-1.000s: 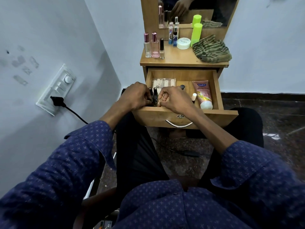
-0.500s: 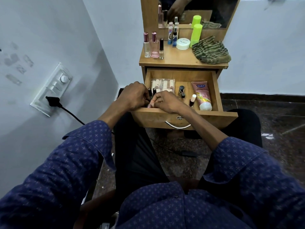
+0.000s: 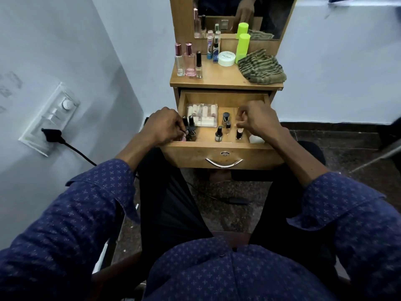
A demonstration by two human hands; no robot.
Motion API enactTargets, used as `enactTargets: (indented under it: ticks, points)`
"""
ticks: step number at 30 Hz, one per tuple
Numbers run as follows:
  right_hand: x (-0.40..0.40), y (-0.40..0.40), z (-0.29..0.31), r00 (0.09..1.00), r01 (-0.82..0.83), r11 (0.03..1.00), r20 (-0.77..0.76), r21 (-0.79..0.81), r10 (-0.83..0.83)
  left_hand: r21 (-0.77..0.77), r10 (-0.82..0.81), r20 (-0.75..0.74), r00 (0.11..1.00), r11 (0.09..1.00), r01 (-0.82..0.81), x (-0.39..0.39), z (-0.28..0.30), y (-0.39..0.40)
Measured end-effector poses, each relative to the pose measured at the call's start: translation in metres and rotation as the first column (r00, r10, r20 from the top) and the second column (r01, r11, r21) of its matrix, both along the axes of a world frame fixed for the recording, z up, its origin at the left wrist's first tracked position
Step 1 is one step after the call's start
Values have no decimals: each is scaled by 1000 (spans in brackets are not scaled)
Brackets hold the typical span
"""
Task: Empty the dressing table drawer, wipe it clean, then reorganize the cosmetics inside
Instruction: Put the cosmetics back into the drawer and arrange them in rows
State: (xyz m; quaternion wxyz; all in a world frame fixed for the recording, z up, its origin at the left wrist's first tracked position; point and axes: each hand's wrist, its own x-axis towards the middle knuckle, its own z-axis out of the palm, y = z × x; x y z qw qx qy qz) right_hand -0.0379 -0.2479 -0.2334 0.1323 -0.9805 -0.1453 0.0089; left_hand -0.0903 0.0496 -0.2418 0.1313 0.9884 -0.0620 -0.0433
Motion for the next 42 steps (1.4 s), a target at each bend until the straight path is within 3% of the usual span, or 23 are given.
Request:
enactTargets:
  ticks: [3,11,18,26,42]
  points:
    - [1,-5,-7,999,-17,996,-35,-91,14,-11,2,-3,1000,1000,-2,0,0,0]
    - [-4,1,-13,1000,-30,998,5,-60,30,-31,32,-18,999,999,-32,0,-1,1]
    - [-11,32,2,969,-186,983,-170,-11,181,-64,39,-17,999,997,-40,1,-2,2]
    - [-25,95,-12,962,-255,965,-83,60,260,-85,35,-11,999,996,-36,-2,-1,2]
    - [-33,135,-39,976,74,909,-218,411,19,-59,-18,18,1000,998,19,-6,1,2]
